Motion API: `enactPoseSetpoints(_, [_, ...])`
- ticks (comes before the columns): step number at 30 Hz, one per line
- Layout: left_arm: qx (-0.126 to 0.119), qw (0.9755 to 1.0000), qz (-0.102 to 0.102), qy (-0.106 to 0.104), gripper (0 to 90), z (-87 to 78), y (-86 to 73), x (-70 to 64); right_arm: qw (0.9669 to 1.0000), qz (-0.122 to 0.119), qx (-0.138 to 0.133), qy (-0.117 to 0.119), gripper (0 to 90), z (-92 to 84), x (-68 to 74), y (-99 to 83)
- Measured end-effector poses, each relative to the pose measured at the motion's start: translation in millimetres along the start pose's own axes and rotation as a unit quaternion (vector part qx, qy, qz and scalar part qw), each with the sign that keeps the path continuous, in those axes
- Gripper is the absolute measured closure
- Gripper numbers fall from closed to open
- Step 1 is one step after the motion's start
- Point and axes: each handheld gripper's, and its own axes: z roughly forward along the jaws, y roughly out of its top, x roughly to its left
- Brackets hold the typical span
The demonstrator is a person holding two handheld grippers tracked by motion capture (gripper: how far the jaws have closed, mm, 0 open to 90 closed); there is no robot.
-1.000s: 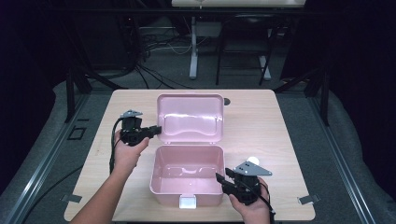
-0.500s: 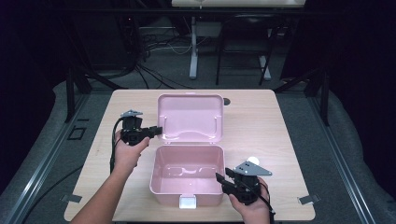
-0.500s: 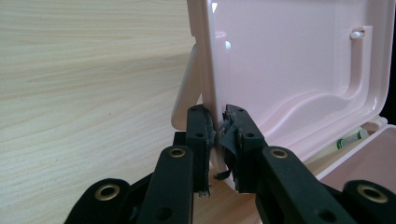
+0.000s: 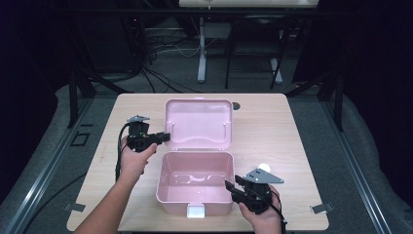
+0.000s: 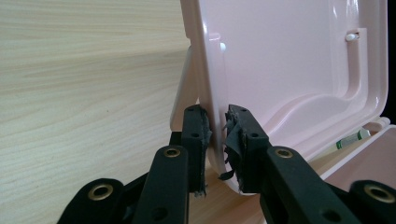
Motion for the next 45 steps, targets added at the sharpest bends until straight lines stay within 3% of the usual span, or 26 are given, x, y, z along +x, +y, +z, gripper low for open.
enactPoseSetpoints(18, [-0.006,0.9996,-0.021,-0.017,74.3,3.9,-4.6,5.1,1.0,0.001,0.0,0.001,60.1,-0.2,-0.1,-0.3])
enactPoseSetpoints(45, [0.007,0.9993,-0.032,-0.019,65.7,11.5,-10.8,6.3,1.0,0.0,-0.002,0.001,60.4,-0.2,-0.3,-0.5])
